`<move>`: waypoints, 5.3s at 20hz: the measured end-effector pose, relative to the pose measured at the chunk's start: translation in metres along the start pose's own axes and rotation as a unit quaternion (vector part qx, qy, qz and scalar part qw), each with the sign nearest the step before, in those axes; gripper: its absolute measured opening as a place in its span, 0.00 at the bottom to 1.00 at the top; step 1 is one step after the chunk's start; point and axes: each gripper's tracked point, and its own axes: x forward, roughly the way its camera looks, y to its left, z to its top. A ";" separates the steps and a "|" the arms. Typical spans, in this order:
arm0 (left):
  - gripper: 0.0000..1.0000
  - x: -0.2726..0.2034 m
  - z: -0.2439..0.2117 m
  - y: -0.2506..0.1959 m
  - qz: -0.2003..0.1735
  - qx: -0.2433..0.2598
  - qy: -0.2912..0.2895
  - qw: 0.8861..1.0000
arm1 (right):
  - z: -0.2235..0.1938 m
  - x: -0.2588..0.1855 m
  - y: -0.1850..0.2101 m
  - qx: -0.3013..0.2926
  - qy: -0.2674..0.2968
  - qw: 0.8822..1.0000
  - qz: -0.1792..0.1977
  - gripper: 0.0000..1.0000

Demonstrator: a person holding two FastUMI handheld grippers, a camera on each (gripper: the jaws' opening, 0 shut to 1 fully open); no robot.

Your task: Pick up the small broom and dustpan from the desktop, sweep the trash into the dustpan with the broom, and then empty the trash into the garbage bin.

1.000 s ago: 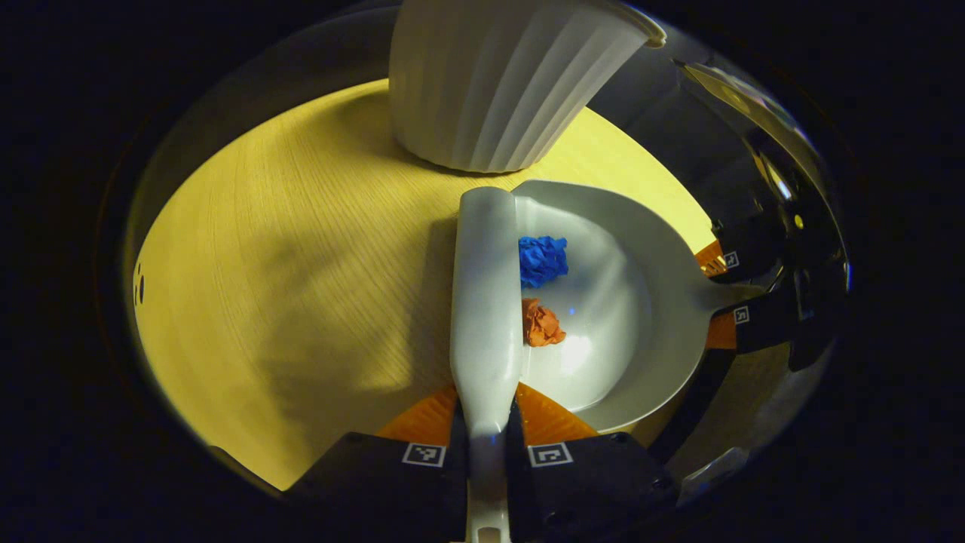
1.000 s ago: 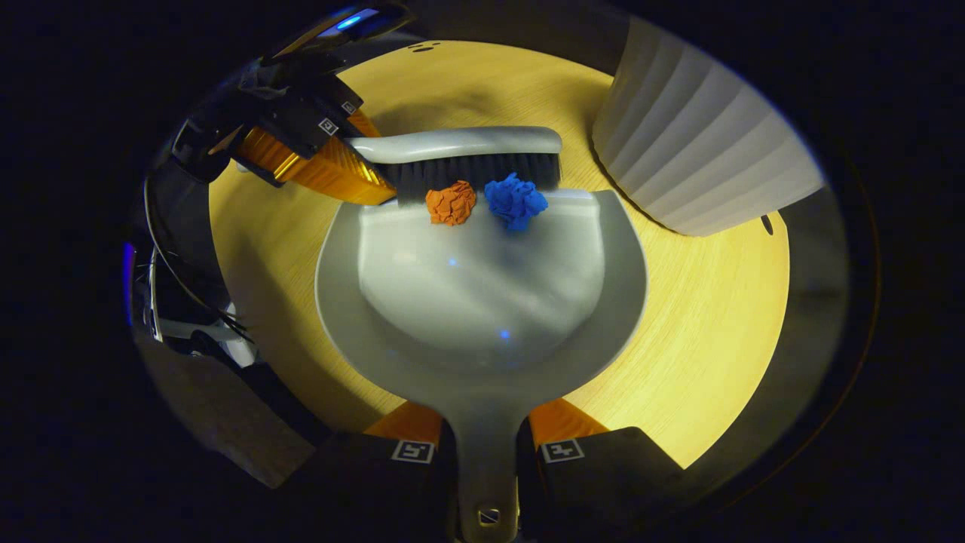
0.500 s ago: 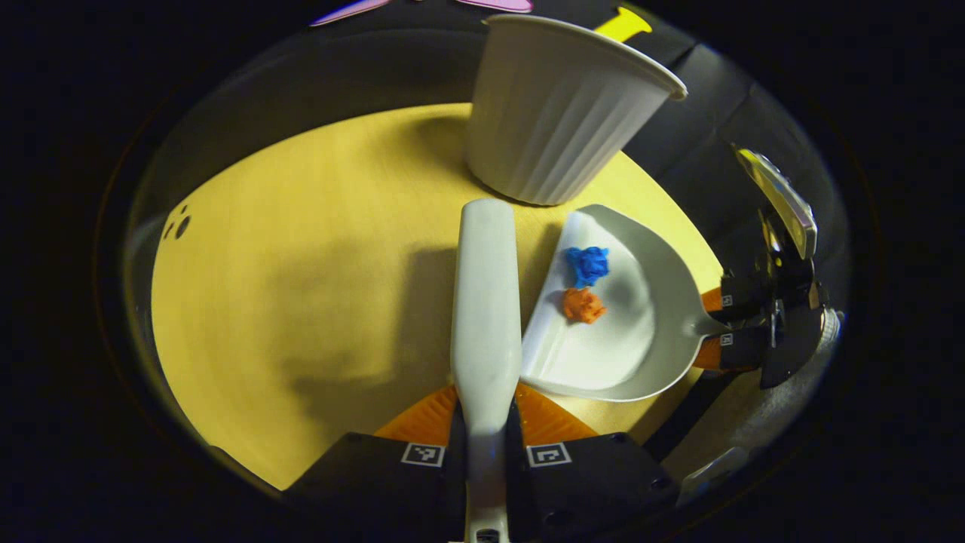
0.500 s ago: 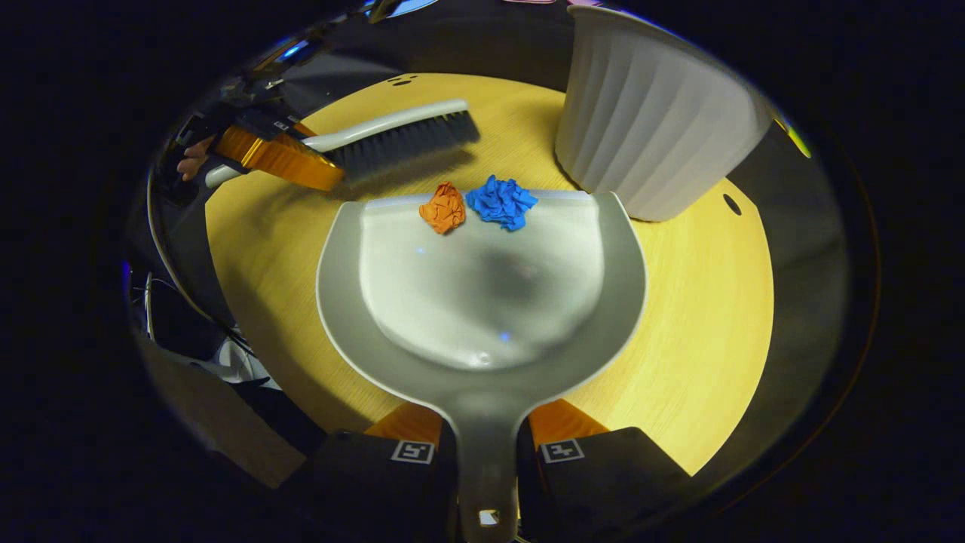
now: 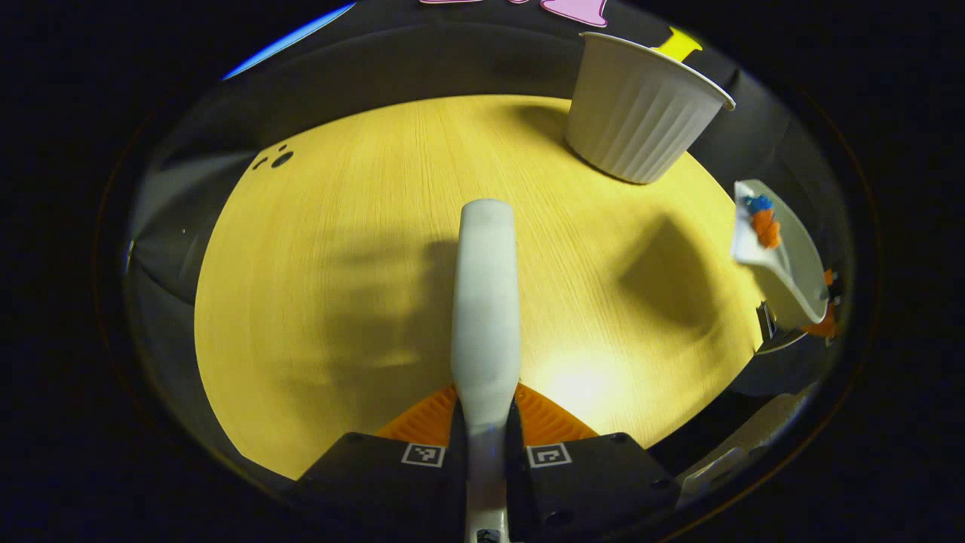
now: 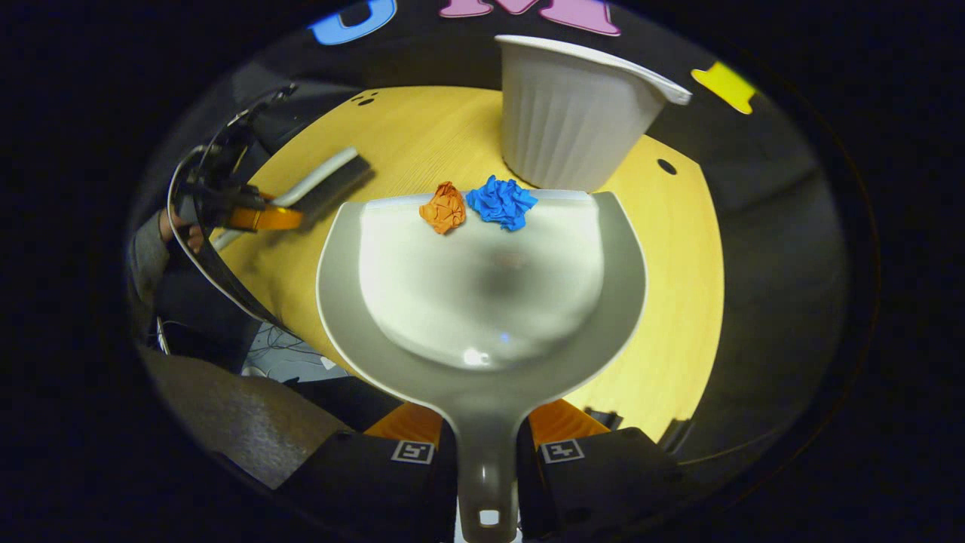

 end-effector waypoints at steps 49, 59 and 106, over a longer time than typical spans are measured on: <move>0.25 -0.003 -0.018 0.017 0.029 0.018 -0.001 0.999 | 0.029 -0.130 -0.023 -0.078 -0.033 0.996 -0.034 0.36; 0.25 -0.002 -0.019 0.019 0.056 0.024 0.007 0.998 | -0.090 -0.039 0.083 -0.064 0.001 0.996 0.055 0.36; 0.34 -0.084 0.041 -0.002 0.090 0.009 -0.170 0.981 | -0.064 -0.006 0.155 0.038 -0.184 0.981 0.053 0.48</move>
